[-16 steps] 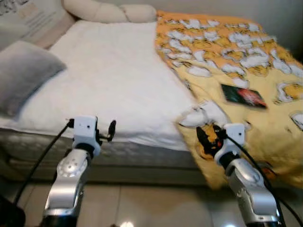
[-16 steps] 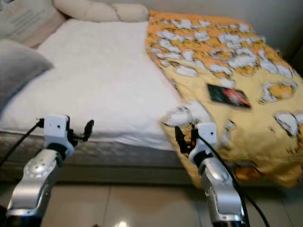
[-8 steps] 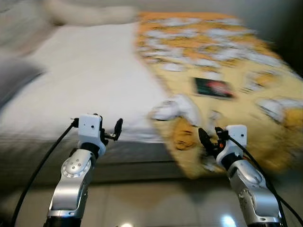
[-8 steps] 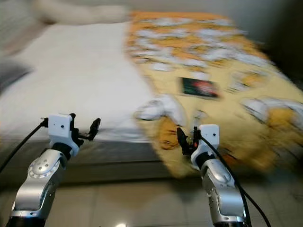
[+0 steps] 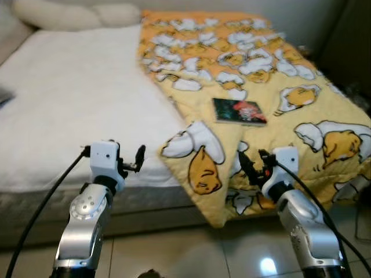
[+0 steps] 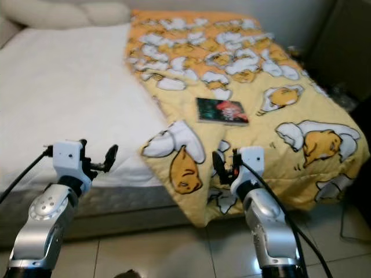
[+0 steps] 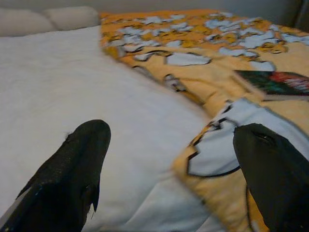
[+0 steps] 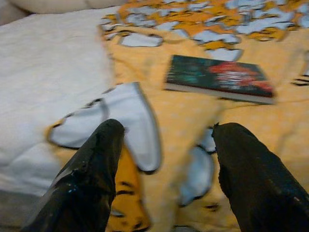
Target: Clean up the room
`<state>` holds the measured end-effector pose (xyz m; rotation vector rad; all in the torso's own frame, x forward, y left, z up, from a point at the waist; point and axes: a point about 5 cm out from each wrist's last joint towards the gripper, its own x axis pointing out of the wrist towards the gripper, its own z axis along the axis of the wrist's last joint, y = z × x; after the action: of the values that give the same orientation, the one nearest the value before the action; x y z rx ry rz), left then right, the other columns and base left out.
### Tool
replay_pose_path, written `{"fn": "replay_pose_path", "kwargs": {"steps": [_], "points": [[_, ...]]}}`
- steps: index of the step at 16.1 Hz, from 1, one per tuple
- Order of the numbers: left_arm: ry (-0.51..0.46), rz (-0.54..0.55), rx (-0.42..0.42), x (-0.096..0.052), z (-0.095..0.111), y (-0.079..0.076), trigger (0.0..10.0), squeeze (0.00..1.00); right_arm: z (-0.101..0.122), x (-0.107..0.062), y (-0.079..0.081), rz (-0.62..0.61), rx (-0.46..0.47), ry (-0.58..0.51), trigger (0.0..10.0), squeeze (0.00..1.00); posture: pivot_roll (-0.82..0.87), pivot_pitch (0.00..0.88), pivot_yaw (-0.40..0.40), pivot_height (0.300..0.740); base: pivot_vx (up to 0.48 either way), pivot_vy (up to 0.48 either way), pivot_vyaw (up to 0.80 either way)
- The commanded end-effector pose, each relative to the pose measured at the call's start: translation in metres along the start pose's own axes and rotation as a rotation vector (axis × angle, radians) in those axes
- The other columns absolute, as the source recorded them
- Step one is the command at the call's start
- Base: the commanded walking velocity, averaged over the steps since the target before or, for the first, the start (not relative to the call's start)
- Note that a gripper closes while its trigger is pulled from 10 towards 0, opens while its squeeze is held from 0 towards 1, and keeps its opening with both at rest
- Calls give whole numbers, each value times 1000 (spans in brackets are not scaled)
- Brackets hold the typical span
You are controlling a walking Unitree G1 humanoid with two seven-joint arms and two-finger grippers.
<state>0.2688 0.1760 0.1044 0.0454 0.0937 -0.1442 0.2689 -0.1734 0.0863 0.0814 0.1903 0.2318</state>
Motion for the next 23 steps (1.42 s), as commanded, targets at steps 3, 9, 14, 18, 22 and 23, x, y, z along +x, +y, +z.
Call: {"fn": "replay_pose_path", "kwargs": {"steps": [3, 9, 14, 18, 22, 23], "points": [[-11, -19, -14, 2, 2, -7, 10000, 0, -2, -1, -12, -43, -14, 23, 10000, 0, 39, 0, -5, 740, 349, 0, 0], [-8, -15, -10, 4, 4, -6, 10000, 0, -5, 5, -11, -53, -18, 37, 10000, 0, 48, 0, -2, 740, 346, 0, 0], [-7, -15, -15, 4, 5, -5, 10000, 0, -7, 8, -7, -39, -31, 49, 10000, 0, 56, 0, -3, 740, 341, 0, 90], [-6, -13, -17, 4, 5, -5, 10000, 0, -7, 11, -4, -26, -35, 52, 10000, 0, 58, 0, -4, 740, 342, 0, 800], [0, -19, -19, 5, 5, -5, 10000, 0, -11, 11, -11, -101, 49, 58, 10000, 0, 55, 0, -3, 740, 343, 0, 0], [6, -31, -13, 6, 4, -6, 10000, 0, -13, 12, -15, -136, 56, 78, 10000, 0, 54, 0, -4, 740, 337, 0, 0]]}}
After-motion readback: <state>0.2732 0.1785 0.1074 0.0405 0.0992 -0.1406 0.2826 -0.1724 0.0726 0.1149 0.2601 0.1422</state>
